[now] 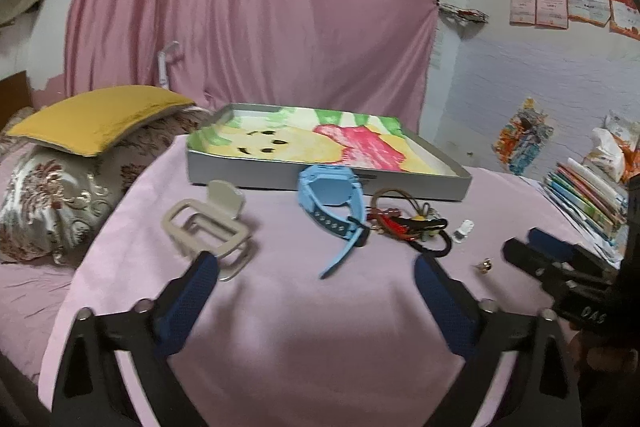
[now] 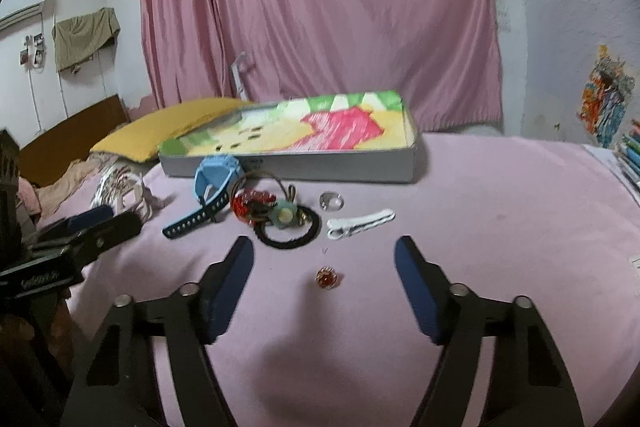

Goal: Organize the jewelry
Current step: 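Reach the left tool to the blue smartwatch strap and close on it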

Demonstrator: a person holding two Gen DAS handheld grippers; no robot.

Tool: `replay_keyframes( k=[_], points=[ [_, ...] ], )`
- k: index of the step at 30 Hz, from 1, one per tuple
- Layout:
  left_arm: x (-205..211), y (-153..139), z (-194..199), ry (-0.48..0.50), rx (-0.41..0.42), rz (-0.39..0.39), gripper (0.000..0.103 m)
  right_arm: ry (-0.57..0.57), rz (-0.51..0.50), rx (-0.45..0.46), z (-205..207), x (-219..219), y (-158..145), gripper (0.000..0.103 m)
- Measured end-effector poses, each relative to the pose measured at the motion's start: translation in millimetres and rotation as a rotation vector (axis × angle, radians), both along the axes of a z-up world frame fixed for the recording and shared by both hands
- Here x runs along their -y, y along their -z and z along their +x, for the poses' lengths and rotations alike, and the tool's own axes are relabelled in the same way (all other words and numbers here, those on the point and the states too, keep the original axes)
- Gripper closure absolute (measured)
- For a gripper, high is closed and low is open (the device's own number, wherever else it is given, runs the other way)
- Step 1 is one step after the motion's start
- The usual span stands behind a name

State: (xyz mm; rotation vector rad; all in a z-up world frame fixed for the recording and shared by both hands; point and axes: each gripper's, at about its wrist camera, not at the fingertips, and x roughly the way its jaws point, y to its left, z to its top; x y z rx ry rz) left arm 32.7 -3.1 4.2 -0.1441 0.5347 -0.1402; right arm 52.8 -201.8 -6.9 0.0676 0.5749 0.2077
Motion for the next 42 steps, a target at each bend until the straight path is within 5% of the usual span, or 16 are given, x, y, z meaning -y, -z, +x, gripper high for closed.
replay_keyframes(
  k=[15, 28, 33, 42],
  points=[
    [36, 3, 64, 0.082, -0.220, 0.075, 0.049, -0.023, -0.058, -0.156, 22, -12, 14, 0.083],
    [42, 9, 91, 0.068, -0.302, 0.093, 0.068, -0.034, -0.072, -0.154, 23, -13, 14, 0.091],
    [47, 9, 88, 0.098, -0.300, 0.100, 0.087, -0.057, -0.060, -0.144, 20, -13, 14, 0.091],
    [37, 3, 67, 0.122, -0.265, 0.062, 0.093, -0.099, -0.040, -0.075, 11, -17, -3, 0.091]
  ],
)
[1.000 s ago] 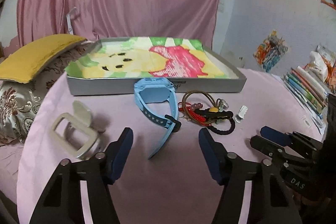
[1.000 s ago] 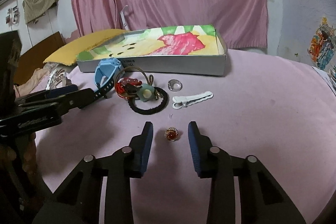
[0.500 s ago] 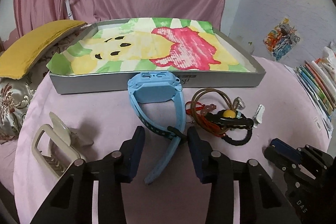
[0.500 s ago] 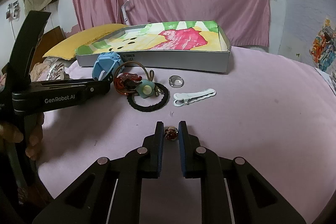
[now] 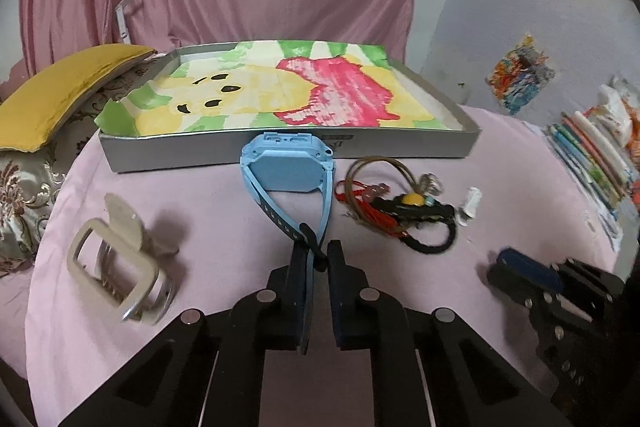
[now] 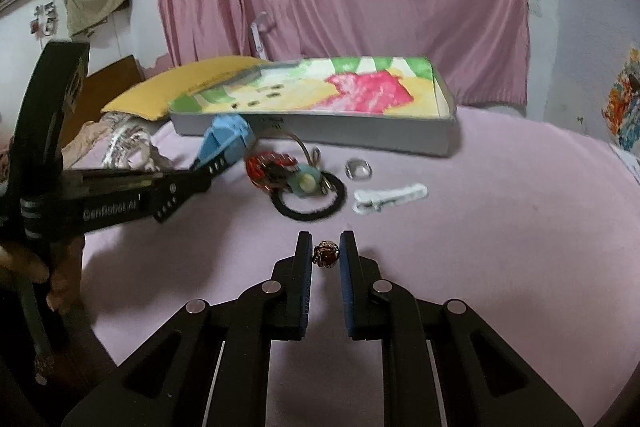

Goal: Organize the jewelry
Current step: 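Reach the left tool to the blue smartwatch strap and close on it, then carry the blue smartwatch with the left tool into the tray and release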

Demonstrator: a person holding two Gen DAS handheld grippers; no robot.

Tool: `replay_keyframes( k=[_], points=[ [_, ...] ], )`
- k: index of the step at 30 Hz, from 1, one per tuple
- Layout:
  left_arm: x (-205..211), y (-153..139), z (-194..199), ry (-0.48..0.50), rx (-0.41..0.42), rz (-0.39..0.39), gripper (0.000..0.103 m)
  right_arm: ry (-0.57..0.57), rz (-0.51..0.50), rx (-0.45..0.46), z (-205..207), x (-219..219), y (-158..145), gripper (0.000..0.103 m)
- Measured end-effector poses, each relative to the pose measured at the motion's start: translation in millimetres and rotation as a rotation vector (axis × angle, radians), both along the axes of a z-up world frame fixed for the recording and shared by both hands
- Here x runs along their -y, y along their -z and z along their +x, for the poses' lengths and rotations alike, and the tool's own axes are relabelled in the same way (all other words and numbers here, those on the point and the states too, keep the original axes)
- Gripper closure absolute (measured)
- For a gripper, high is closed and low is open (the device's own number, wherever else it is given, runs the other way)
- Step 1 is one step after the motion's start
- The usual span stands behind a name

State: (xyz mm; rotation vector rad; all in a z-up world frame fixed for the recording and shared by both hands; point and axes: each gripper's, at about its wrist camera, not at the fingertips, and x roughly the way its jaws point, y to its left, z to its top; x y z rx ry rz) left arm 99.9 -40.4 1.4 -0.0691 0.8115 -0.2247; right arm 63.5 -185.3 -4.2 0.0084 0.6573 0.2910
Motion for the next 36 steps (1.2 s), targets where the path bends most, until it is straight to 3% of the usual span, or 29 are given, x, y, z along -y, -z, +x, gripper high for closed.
replay_keyframes(
  k=[5, 12, 28, 36],
  points=[
    [-6, -11, -19, 0.030, 0.075, -0.048, 0.094, -0.023, 0.012, 0.046, -1, -5, -14, 0.091],
    [-4, -37, -31, 0.023, 0.221, -0.010, 0.094, -0.055, 0.021, 0.126, 2, -13, -31, 0.091],
    [-6, -47, -29, 0.019, 0.286, -0.003, 0.094, -0.072, 0.054, 0.171, 16, -18, -36, 0.091],
    [-11, -71, -19, -0.011, 0.416, 0.006, 0.094, -0.073, 0.094, 0.318, 39, -28, -60, 0.091]
  ],
)
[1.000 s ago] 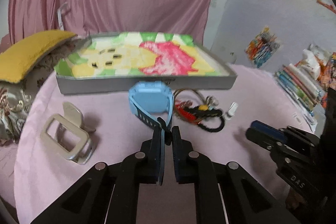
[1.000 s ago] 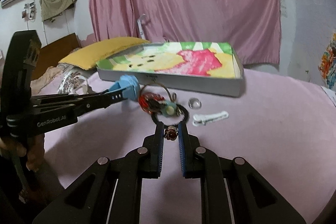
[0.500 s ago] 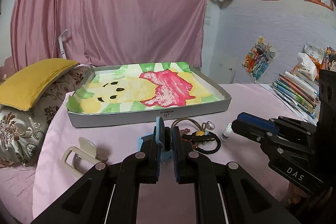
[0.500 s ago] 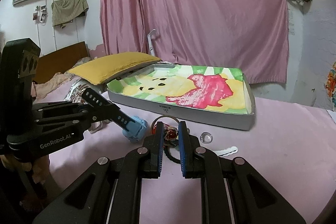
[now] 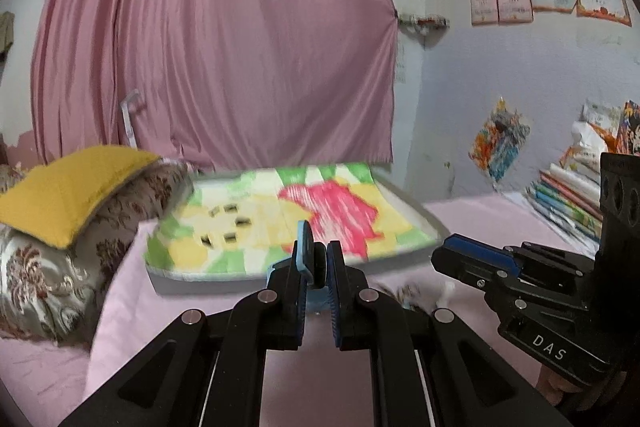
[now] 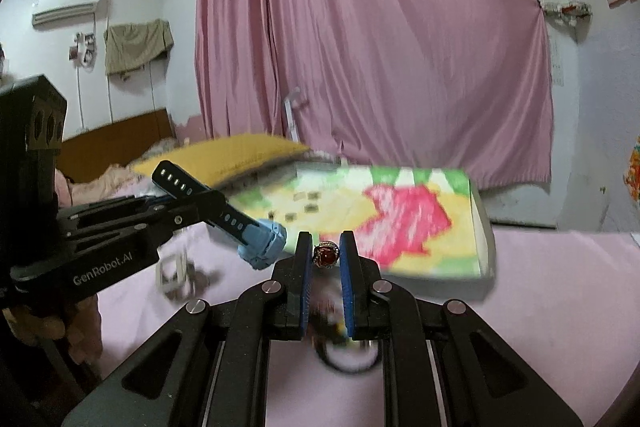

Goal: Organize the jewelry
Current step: 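Carry the blue smartwatch with the left tool into the tray and release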

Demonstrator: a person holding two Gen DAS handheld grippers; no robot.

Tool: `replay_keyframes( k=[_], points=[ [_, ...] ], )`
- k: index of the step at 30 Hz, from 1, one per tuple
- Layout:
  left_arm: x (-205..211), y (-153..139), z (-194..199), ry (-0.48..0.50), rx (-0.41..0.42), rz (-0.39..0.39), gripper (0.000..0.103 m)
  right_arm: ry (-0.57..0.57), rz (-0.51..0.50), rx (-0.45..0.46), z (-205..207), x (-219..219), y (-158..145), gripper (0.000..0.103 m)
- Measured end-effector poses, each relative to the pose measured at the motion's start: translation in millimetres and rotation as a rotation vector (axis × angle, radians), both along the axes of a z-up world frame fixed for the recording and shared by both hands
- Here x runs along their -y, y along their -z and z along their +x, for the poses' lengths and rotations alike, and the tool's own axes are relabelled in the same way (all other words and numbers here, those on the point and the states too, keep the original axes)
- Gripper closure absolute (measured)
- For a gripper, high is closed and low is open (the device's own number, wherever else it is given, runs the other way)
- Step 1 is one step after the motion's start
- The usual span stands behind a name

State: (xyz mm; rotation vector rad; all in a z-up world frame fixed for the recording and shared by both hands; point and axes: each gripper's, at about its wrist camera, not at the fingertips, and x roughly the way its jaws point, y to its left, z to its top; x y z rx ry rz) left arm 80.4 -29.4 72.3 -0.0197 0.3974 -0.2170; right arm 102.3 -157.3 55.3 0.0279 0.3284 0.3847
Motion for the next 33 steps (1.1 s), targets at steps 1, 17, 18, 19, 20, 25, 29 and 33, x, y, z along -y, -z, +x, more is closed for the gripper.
replay_keyframes(
  k=[1, 17, 18, 19, 20, 25, 29, 33],
  points=[
    [-1, -3, 1, -0.005, 0.019, 0.002, 0.094, 0.002, 0.003, 0.022, 5, -2, -4, 0.091],
    [-32, -26, 66, -0.089, 0.172, 0.077, 0.094, 0.064, -0.039, 0.089, 77, -46, -13, 0.091],
    [-34, -23, 70, -0.092, 0.168, 0.070, 0.094, 0.067, -0.039, 0.072, 82, -47, -10, 0.091],
    [-36, -20, 74, -0.096, 0.157, 0.066, 0.094, 0.070, -0.037, 0.053, 87, -46, -8, 0.091],
    [-37, -17, 79, -0.101, 0.140, 0.063, 0.094, 0.072, -0.037, 0.036, 92, -46, -6, 0.091],
    [-44, 1, 107, -0.116, -0.032, 0.040, 0.094, 0.079, -0.060, -0.083, 116, -46, 5, 0.091],
    [-54, 15, 128, -0.124, -0.203, -0.009, 0.094, 0.047, -0.085, -0.222, 130, -47, 20, 0.091],
    [-50, 17, 128, -0.109, -0.233, 0.019, 0.094, 0.021, -0.089, -0.333, 142, -45, 37, 0.091]
  ],
)
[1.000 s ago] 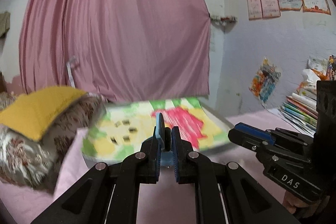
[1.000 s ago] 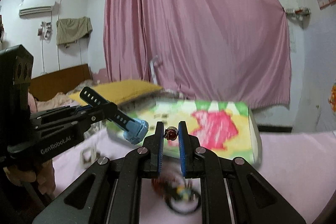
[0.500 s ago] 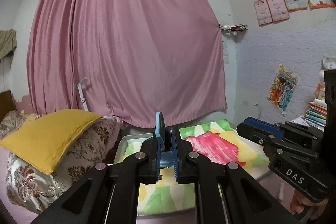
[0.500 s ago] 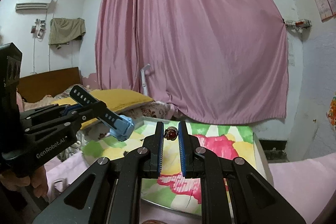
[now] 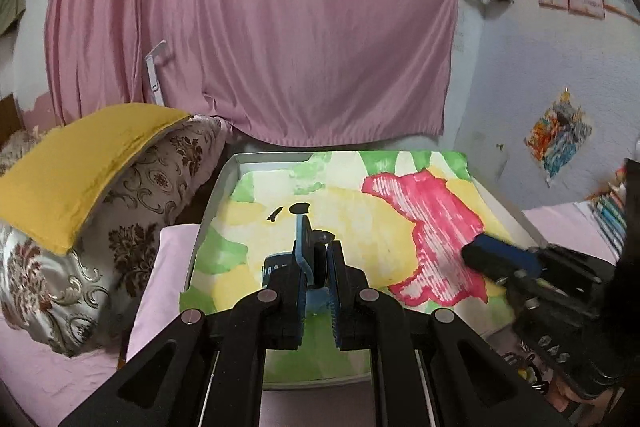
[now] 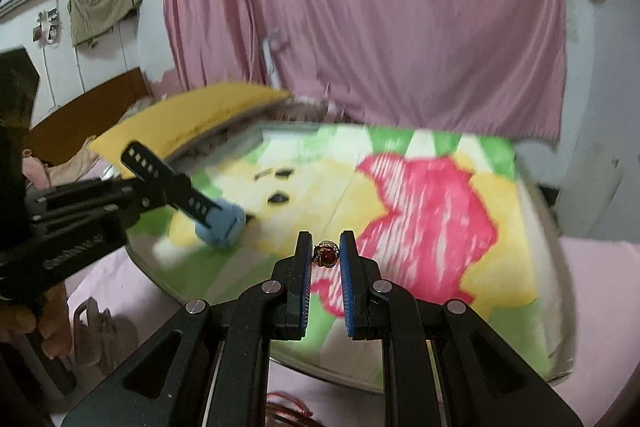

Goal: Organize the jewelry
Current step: 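Carry the blue smartwatch with the left tool into the tray and release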

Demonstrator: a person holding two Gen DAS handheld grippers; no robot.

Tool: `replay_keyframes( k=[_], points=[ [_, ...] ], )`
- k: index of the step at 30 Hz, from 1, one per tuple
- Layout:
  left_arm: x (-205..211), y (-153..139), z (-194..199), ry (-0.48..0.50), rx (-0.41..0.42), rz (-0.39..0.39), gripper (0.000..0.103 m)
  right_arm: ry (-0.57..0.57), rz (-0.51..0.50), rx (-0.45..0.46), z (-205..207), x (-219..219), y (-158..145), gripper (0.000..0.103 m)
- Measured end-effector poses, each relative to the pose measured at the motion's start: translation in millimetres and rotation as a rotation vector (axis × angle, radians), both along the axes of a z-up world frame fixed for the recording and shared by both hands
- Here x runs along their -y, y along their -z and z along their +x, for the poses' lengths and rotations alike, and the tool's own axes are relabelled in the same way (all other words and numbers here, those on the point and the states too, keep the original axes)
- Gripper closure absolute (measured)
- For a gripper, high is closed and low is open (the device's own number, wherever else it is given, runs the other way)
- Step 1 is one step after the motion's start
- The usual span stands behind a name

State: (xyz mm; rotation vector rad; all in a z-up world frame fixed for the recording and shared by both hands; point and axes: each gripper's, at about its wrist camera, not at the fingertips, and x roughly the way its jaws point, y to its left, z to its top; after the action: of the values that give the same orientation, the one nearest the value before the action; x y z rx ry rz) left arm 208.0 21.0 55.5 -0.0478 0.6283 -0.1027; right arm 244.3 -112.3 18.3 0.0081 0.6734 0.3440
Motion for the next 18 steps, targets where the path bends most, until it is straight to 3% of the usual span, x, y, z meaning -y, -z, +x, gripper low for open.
replay_keyframes(
  k=[5, 11, 13, 15, 16, 18],
  points=[
    [6, -2, 0, 0.024, -0.055, 0.001, 0.093, -0.025, 0.003, -0.118, 7, 0, 18, 0.091],
    [-1, 1, -6, 0.035, -0.089, -0.036, 0.092, -0.028, 0.005, -0.139, 9, -1, 20, 0.089],
    [-3, 2, -10, 0.037, -0.095, -0.048, 0.091, -0.021, 0.017, -0.138, 8, 1, 20, 0.078],
    [-4, 4, -14, 0.043, -0.098, -0.058, 0.089, -0.015, 0.034, -0.121, 3, 4, 16, 0.059],
    [-4, 5, -15, 0.044, -0.100, -0.058, 0.087, -0.012, 0.040, -0.107, -1, 5, 14, 0.059],
    [-5, 7, -18, 0.027, -0.105, -0.054, 0.064, 0.002, 0.034, -0.074, -8, 8, 8, 0.059]
  ],
)
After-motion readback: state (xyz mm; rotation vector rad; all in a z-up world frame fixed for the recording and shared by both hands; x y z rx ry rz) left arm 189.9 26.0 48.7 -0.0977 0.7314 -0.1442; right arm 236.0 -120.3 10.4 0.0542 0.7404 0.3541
